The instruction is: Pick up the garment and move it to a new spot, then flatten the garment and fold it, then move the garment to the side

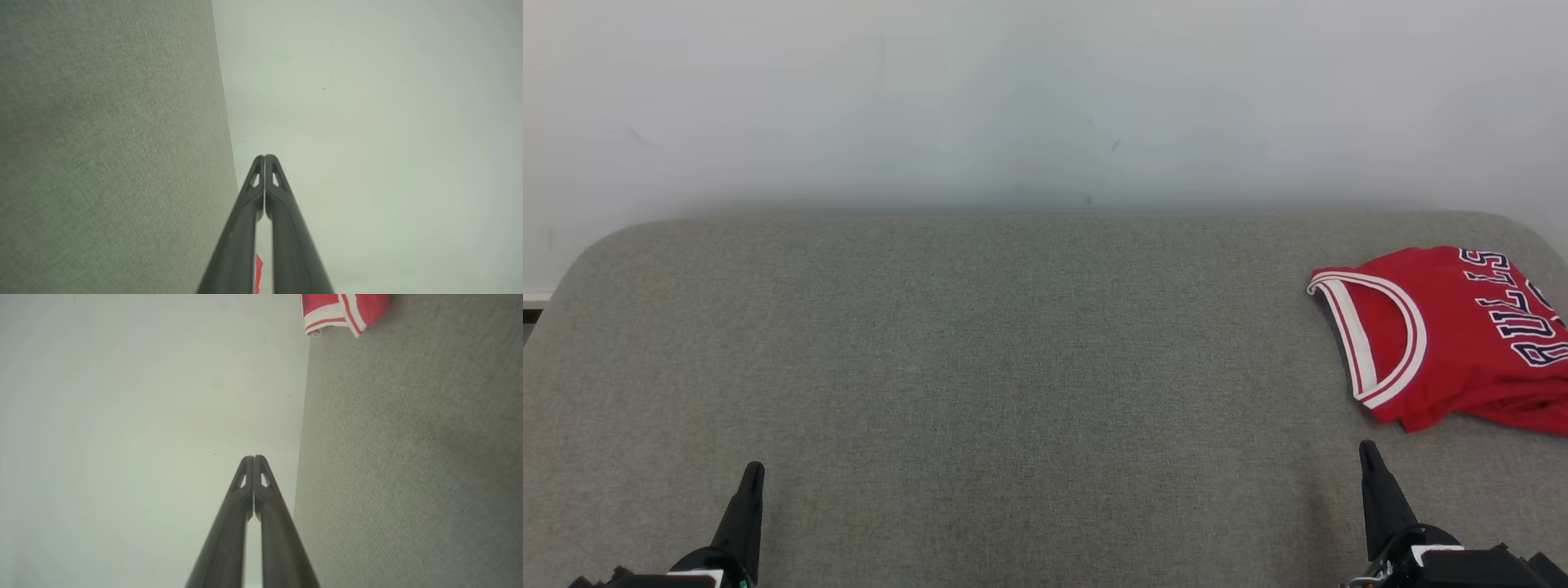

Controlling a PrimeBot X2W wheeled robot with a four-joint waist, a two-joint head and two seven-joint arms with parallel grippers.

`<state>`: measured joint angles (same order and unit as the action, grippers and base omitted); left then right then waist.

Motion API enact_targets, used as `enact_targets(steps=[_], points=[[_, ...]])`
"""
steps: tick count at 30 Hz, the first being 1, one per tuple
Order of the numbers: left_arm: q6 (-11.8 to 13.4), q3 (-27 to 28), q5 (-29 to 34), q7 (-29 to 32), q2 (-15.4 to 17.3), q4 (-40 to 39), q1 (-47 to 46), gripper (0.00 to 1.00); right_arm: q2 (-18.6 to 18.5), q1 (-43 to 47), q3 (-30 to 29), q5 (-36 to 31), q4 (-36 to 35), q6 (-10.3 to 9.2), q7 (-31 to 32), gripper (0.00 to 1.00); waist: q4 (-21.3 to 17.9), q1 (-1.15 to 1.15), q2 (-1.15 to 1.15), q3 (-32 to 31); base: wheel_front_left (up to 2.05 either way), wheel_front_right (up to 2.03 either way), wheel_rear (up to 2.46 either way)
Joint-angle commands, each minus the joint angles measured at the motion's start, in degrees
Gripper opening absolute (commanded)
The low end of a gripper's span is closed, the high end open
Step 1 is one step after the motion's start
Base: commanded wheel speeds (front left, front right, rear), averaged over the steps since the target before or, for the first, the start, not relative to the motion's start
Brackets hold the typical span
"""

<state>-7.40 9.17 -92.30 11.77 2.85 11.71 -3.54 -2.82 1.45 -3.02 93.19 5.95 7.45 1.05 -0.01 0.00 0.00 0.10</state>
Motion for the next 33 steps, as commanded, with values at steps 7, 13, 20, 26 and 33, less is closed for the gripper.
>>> enact_targets(steps=[7,13,20,26,33], points=[[-0.17,0.0,-0.4,0.14,0.04,-0.25,-0.18,0.0,-0.11,0.7,-0.08,0.03,-0.29,0.06,0.23,0.0,0.0,0.0,0.0,0.0,0.0,0.0,0.0],[-0.17,0.0,-0.4,0.14,0.04,-0.25,-0.18,0.0,-0.11,0.7,-0.08,0.03,-0.29,0.06,0.22,0.0,0.0,0.0,0.0,0.0,0.0,0.0,0.0],[-0.17,0.0,-0.39,0.14,0.04,-0.25,-0.18,0.0,-0.11,0.7,-0.08,0.03,-0.29,0.06,0.22,0.0,0.0,0.0,0.0,0.0,0.0,0.0,0.0],[-0.17,-0.01,-0.4,0.14,0.04,-0.25,-0.18,0.0,-0.11,0.7,-0.08,0.03,-0.29,0.06,0.22,0.0,0.0,0.0,0.0,0.0,0.0,0.0,0.0],[-0.17,0.0,-0.4,0.13,0.04,-0.26,-0.18,0.0,-0.11,0.7,-0.07,0.03,-0.29,0.06,0.22,0.0,0.0,0.0,0.0,0.0,0.0,0.0,0.0]])
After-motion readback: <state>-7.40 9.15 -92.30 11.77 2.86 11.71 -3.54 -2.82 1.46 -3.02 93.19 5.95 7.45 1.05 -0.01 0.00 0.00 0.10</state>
